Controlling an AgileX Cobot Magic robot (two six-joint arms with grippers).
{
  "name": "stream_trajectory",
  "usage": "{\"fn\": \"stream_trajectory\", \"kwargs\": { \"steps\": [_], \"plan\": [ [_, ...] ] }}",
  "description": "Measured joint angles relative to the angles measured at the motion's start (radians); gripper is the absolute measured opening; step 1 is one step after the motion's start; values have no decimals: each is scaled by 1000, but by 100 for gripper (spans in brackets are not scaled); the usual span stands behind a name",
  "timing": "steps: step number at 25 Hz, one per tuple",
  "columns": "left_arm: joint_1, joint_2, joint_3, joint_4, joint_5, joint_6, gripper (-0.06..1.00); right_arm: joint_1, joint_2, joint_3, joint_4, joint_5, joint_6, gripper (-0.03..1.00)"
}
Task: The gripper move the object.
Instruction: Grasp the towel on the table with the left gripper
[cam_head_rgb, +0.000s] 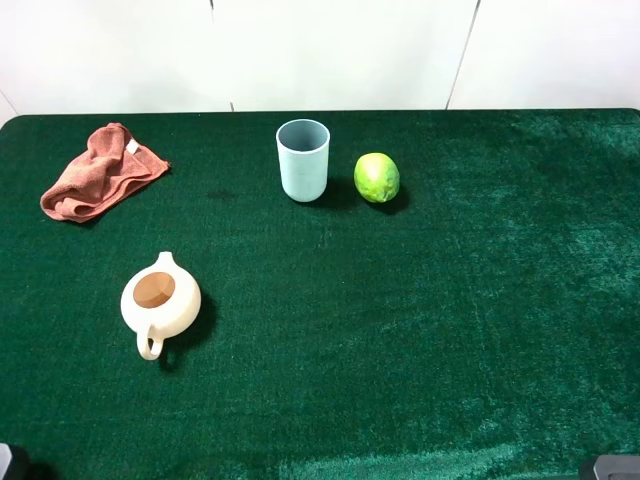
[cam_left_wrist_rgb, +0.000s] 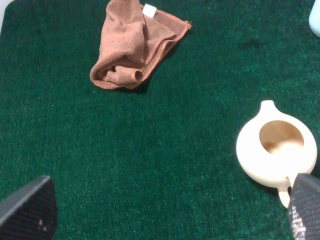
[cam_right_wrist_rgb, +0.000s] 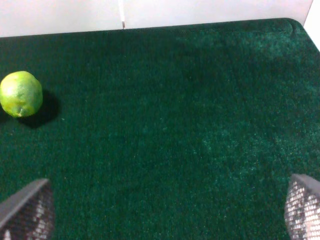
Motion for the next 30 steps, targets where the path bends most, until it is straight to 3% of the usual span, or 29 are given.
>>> {"fn": "stream_trajectory", "kwargs": {
  "steps": [23,30],
  "plan": [
    [0,7,0,21,0,-2,93,0,0,0,0,0,0,69],
    [0,219,-75,23,-10,-20,93,0,0,0,0,0,0,69]
  ]
}}
